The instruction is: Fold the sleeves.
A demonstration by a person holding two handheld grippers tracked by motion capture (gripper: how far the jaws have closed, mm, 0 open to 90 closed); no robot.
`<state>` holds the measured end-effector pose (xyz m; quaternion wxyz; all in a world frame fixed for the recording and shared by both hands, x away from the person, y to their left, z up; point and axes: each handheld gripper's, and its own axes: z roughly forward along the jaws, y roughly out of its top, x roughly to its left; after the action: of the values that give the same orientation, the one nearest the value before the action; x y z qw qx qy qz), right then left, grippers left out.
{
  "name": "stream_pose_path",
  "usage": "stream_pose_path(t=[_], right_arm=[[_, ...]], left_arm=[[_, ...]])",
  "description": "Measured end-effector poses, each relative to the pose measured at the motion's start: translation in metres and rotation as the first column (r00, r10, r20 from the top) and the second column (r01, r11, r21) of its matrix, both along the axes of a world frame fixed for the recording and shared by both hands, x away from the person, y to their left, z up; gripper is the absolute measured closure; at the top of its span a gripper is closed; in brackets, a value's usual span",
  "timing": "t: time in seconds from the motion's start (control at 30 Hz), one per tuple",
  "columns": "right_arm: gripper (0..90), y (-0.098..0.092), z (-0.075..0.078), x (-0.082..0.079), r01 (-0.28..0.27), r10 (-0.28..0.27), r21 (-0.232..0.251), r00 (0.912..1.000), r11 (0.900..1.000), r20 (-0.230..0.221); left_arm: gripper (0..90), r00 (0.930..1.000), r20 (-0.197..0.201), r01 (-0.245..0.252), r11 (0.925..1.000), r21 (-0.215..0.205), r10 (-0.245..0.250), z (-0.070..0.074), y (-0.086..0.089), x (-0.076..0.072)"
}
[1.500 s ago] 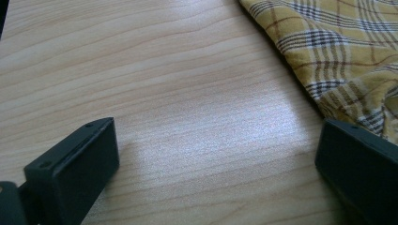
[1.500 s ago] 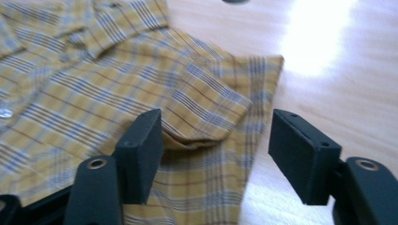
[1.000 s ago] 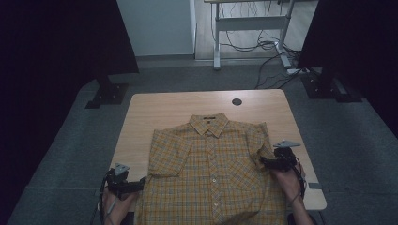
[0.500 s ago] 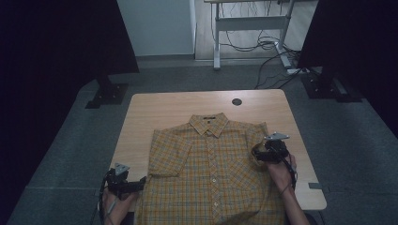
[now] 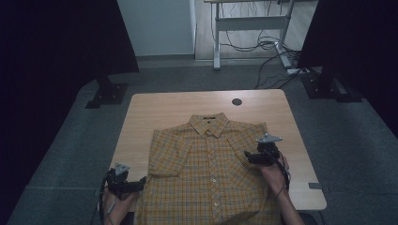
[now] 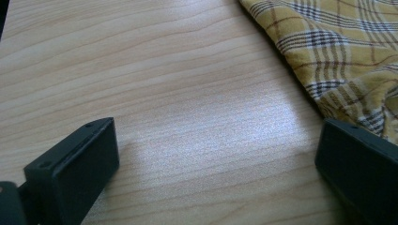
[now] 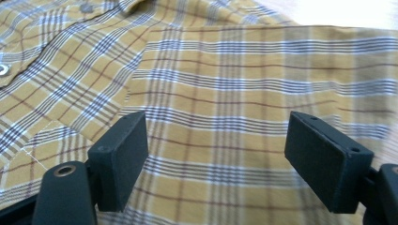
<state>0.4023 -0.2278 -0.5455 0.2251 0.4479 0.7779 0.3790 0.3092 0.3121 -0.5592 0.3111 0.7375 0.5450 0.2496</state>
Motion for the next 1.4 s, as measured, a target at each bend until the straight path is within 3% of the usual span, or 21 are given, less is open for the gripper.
stream_pose_path(t=[0.17,0.43,0.67,0.83,0.97,1.1,1.23,1.4], right_arm=[[18.9,-0.019,0.007,-0.009,0.015,-0.015,0.037,0.9999,0.999,-0.006],[17.7,-0.040,0.005,-0.030,0.014,-0.013,0.023,0.9996,1.000,-0.024],[17.4,-0.064,-0.002,-0.050,0.049,-0.048,0.038,0.9985,0.998,-0.026],[17.2,-0.076,-0.013,-0.055,0.072,-0.071,0.022,0.9962,0.997,-0.049],[17.8,-0.085,-0.018,-0.055,0.114,-0.116,-0.057,0.9922,0.992,-0.044],[17.9,-0.095,-0.020,-0.053,0.153,-0.156,-0.042,0.9863,0.987,-0.056],[18.0,-0.091,-0.017,-0.055,0.144,-0.146,-0.057,0.9882,0.988,-0.044],[15.9,-0.084,-0.008,-0.058,0.096,-0.097,-0.015,0.9942,0.995,-0.047]], left_arm=[[0.0,1.0000,0.000,0.000,1.0000,0.000,0.000,0.000,0.000,0.000],[0.0,1.0000,0.000,0.000,1.0000,0.000,0.000,0.000,0.000,0.000],[0.0,1.0000,0.000,-0.003,1.0000,0.000,0.003,0.000,0.000,0.000],[0.0,1.0000,0.000,-0.006,1.0000,-0.001,0.006,0.000,-0.001,0.000],[0.0,1.0000,0.000,-0.007,1.0000,0.000,0.007,0.000,-0.001,0.000],[0.0,1.0000,0.000,-0.007,1.0000,-0.001,0.007,0.000,-0.001,0.000],[0.0,1.0000,0.000,-0.007,1.0000,0.000,0.007,0.000,-0.001,0.000],[0.0,1.0000,0.000,-0.008,1.0000,-0.001,0.008,0.000,-0.001,0.000]])
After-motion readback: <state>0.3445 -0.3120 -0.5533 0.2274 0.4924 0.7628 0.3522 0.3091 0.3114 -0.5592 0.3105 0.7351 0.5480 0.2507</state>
